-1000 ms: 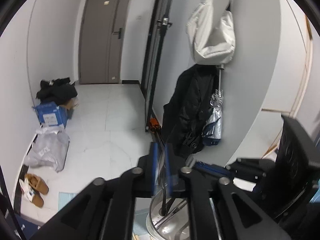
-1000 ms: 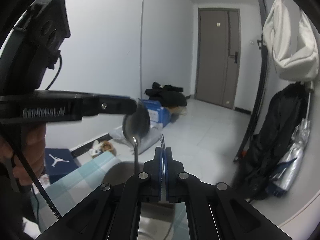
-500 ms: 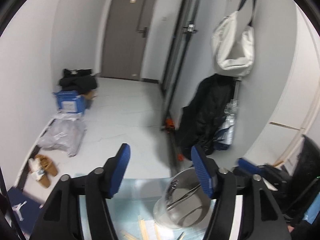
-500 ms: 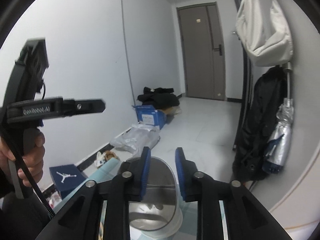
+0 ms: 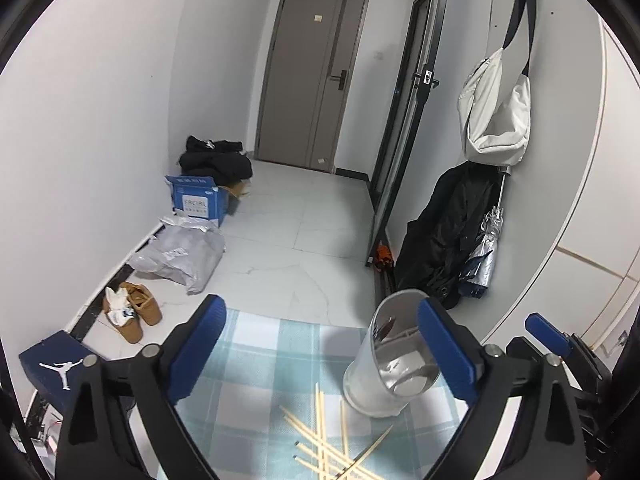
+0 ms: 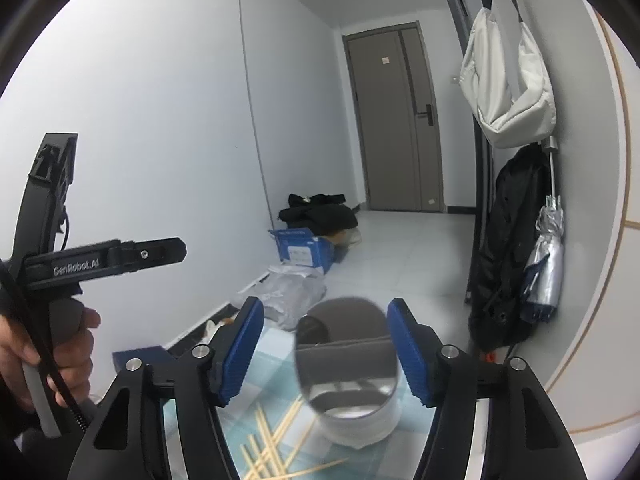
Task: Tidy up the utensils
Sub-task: 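Open the left tool over the holder while the right tool releases the fork into it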
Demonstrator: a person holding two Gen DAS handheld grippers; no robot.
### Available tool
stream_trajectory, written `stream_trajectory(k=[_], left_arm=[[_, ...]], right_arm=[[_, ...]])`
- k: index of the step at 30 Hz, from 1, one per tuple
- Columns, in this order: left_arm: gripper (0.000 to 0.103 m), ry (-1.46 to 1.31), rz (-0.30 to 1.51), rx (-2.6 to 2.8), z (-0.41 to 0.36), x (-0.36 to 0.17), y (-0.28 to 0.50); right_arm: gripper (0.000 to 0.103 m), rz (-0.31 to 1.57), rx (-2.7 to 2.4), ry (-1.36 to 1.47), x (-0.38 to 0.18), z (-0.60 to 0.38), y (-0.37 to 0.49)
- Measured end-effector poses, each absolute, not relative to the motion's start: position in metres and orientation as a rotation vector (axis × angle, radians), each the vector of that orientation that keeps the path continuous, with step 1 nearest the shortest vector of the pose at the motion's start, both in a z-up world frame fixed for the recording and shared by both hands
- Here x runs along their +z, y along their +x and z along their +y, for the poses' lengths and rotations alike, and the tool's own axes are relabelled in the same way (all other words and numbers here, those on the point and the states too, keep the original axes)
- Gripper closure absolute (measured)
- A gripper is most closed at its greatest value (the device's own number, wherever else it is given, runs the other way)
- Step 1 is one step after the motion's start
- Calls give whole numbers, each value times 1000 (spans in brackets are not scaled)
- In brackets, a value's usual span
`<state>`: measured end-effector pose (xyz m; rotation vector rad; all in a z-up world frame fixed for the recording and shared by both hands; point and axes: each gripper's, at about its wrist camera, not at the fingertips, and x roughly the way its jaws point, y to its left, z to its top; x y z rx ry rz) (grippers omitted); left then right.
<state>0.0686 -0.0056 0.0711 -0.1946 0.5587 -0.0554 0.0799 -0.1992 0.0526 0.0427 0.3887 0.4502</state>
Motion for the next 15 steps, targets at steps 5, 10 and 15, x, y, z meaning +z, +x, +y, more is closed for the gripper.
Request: stream_trajectory(k=[5,10,15], left_arm=[[1,-200,535,-22,-1,61,47],[1,-187,535,52,5,40,35],[1,-183,556,82,10,20,28]], right_arm=[[29,396,430,65,43,-193,59],[27,445,403,102,23,-194,46],[23,487,395,80,3,-192,36]])
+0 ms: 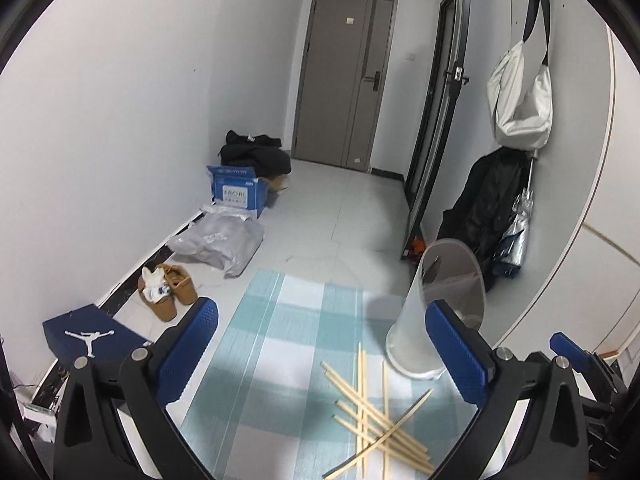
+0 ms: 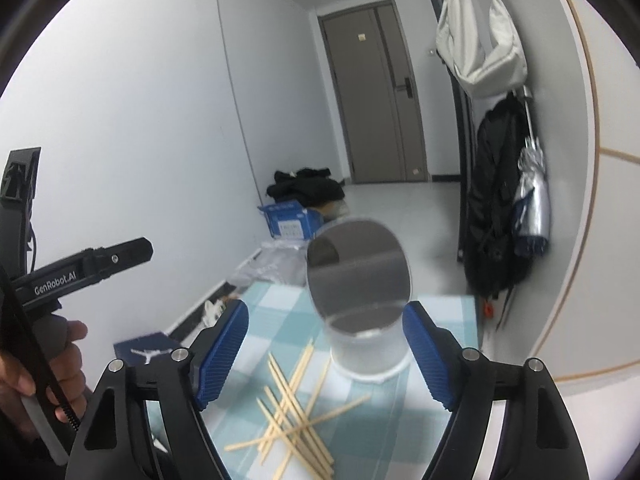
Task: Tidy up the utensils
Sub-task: 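Open the left tool over the holder while the right tool releases the fork into it, then close the right tool on one wooden chopstick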
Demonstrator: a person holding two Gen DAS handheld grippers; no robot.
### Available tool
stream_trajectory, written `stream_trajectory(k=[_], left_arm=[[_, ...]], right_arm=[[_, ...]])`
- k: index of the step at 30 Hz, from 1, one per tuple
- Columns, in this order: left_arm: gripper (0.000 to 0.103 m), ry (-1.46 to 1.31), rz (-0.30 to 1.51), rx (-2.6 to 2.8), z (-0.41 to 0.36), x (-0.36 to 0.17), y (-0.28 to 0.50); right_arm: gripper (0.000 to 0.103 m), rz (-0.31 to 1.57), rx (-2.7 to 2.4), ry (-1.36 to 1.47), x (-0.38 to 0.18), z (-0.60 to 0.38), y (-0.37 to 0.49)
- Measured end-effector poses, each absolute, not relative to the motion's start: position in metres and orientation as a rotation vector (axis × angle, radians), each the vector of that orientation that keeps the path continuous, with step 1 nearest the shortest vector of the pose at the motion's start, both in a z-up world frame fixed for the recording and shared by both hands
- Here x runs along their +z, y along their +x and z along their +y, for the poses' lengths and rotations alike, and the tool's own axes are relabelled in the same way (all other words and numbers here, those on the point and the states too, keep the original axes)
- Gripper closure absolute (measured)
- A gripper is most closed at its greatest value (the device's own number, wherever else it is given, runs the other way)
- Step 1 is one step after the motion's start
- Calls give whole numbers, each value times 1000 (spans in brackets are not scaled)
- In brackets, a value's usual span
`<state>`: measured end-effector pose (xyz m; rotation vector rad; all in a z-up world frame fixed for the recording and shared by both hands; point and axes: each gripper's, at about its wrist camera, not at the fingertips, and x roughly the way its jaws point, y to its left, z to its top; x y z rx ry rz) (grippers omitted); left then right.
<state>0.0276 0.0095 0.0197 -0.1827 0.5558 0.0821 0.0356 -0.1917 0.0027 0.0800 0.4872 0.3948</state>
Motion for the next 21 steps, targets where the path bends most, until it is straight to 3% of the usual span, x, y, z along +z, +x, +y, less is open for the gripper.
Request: stream_trajectory(k=[21], left_arm=[[1,-193,828,32,15,-71,29]], right_arm=[[21,871,334,129,-101,-193,62]])
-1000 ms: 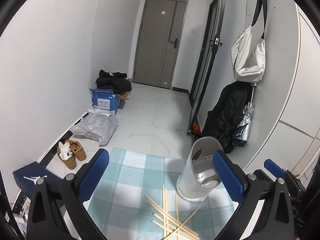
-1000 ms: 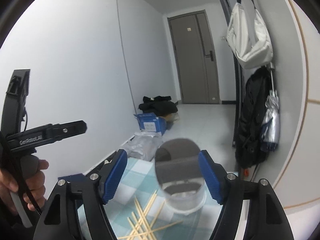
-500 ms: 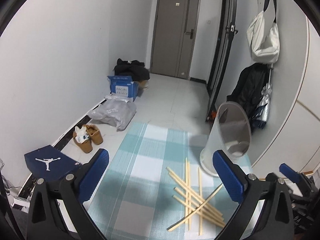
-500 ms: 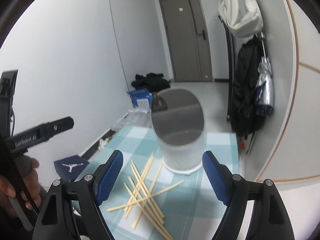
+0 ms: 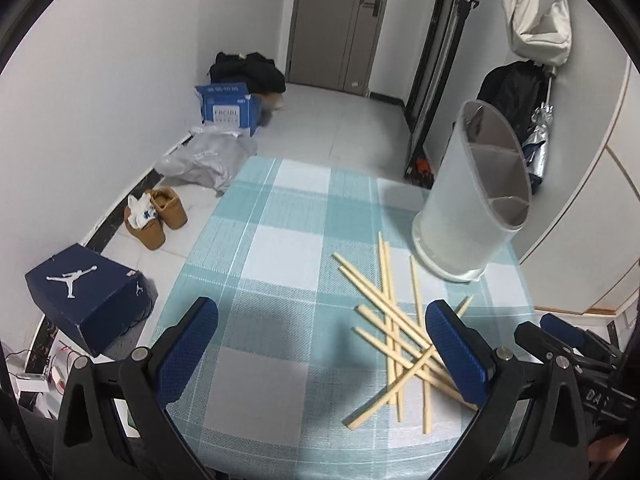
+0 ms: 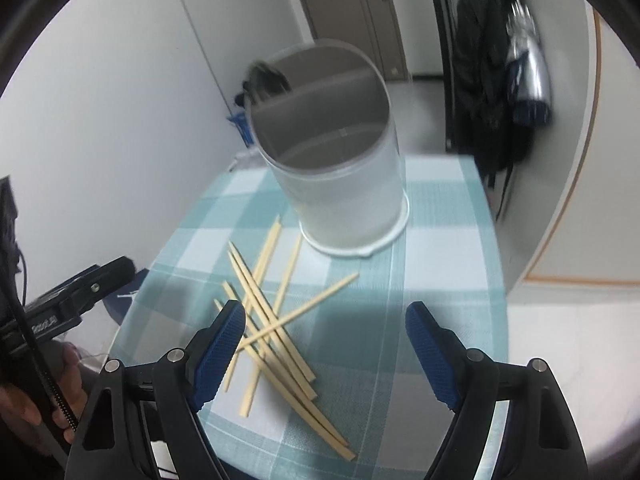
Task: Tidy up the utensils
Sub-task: 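Close the right tool on one wooden chopstick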
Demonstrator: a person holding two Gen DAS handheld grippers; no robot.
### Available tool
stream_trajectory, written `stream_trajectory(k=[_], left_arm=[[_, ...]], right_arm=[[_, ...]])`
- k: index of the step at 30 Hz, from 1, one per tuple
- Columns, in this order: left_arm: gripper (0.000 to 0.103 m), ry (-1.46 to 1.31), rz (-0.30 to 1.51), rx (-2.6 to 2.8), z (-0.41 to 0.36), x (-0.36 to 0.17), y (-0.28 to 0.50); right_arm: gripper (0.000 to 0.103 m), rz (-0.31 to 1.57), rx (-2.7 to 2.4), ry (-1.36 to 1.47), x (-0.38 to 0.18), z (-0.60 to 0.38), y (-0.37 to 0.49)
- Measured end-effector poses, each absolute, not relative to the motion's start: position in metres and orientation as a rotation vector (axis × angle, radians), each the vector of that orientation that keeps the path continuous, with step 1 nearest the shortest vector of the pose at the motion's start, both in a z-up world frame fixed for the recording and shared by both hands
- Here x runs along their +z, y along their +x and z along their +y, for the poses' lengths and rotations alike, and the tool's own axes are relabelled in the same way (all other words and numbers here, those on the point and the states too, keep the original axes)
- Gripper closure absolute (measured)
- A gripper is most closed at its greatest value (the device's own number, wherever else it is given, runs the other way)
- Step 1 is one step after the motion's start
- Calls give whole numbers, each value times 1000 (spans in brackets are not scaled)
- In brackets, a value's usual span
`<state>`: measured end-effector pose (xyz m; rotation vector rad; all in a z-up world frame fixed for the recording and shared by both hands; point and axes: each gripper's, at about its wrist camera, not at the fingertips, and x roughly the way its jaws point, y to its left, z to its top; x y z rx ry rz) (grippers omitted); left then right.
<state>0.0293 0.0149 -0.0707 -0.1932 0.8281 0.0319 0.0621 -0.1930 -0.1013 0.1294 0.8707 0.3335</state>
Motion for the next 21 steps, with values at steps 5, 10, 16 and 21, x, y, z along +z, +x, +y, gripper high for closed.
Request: stream_trajectory(k=[5,10,16,21], left_arm=[[1,-262,876,46,28,-75,36],[1,-317,905,66,43,-79,43],[1,-373,917,95,59,-79,46],[1,-401,927,111,67,-81,49]], right_arm=[[29,975,325,206,-124,-190,83],[43,1052,311,267,-138,-182,109],[61,1119,232,268,-147,-169,129],[79,1122,136,175,-153,-149,136]])
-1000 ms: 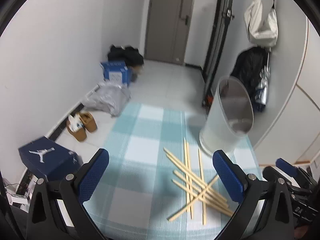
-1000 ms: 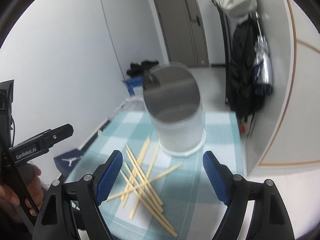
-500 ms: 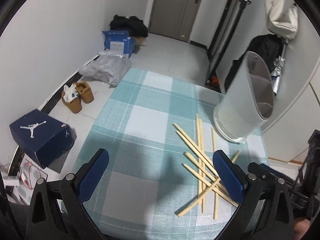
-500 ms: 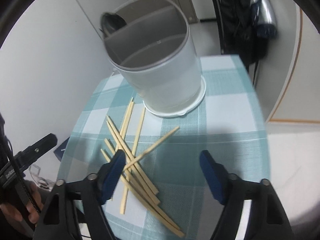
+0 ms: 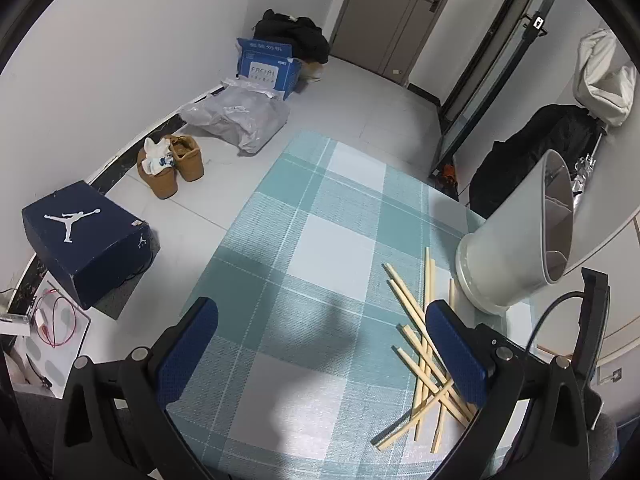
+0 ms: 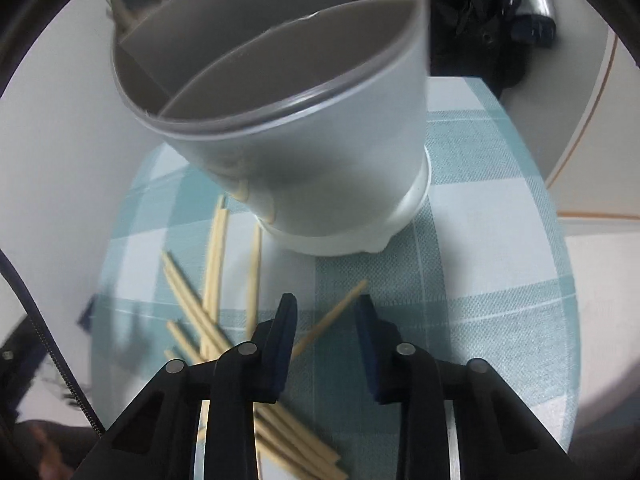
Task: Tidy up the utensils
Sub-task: 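Close the right tool on one wooden chopstick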
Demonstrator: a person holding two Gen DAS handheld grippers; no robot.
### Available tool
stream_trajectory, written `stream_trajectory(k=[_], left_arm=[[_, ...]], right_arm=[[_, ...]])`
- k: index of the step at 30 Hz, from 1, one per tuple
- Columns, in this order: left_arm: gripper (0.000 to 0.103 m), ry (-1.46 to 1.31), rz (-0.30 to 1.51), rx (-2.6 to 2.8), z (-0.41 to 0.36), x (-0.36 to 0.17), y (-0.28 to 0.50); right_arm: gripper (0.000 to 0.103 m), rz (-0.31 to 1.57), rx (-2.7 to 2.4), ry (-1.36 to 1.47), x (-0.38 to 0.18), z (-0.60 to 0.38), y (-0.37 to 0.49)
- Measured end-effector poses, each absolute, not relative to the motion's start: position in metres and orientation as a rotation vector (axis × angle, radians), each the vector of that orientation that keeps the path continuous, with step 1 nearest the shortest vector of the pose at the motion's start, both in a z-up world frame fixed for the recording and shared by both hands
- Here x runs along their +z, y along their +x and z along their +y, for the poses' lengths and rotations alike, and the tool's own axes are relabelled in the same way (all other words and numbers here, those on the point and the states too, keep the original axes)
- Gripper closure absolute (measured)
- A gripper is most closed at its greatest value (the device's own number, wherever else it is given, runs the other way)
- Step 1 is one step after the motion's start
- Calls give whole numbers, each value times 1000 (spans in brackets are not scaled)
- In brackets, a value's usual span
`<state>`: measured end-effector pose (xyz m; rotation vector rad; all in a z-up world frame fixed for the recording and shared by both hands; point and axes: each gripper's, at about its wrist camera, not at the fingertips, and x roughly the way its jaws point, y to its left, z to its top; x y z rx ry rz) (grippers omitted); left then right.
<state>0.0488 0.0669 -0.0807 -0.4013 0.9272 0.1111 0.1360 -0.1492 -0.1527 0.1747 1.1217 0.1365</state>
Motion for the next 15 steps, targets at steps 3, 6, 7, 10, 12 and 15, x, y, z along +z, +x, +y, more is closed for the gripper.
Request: stream_trajectory(k=[3,6,7,10,12,15], left_arm=[[1,-411,933,113,70,-81,50],[1,-413,935,116,71,-81,50],[1,-411,937,118,72,-81,50],[1,-401,949,118,71,-84,50],[1,-396,968,112,70,-87,51],[1,-395,997,98,67,-92,52]], right_arm=[[94,1111,77,144,-152,-144,134],[99,1107,65,177,-152,-148,132],[99,1104,68,185,-151,-151,130],[99,1101,86,199,-145,-160,125],[99,1088,99,211,-140,-167,123],[99,1069,124,247,-130,-182,116]])
